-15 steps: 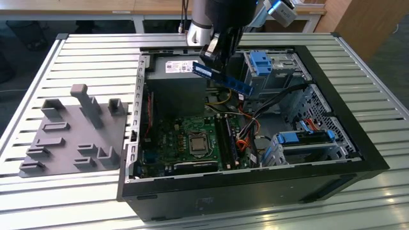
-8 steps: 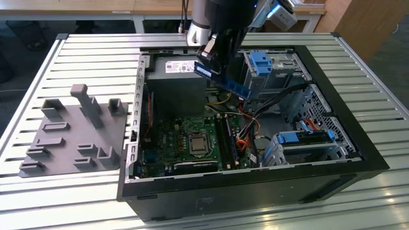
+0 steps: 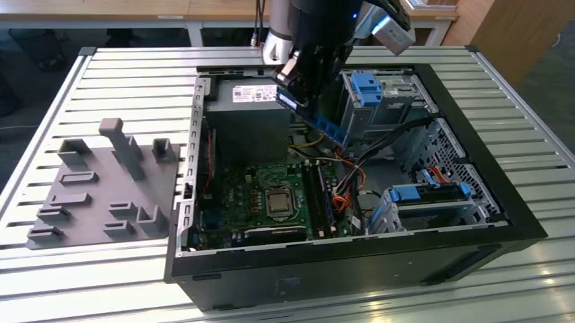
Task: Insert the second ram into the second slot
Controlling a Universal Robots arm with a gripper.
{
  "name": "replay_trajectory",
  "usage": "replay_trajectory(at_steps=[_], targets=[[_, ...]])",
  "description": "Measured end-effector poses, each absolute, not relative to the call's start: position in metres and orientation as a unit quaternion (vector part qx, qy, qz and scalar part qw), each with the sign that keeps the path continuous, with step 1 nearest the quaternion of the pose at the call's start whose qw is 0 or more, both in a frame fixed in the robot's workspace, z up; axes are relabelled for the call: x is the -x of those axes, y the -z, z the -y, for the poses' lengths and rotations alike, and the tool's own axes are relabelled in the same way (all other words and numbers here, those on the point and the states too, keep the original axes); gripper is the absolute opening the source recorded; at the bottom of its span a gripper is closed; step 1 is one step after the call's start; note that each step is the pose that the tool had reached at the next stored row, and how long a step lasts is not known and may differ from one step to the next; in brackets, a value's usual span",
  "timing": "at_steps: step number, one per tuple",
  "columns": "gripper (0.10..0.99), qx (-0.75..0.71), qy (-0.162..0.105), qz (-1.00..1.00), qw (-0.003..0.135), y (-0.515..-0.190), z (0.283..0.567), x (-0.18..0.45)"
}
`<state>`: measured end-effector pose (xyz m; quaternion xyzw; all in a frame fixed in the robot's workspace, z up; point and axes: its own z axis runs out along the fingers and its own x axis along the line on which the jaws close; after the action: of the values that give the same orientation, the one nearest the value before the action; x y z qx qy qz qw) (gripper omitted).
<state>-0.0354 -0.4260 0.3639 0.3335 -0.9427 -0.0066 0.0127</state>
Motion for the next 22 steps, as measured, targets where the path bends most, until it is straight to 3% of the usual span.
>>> replay_trajectory(at_steps=[22], targets=[[0.137,-0.212,0.008,0.977,0.012,-0.353,0.438,0.035]])
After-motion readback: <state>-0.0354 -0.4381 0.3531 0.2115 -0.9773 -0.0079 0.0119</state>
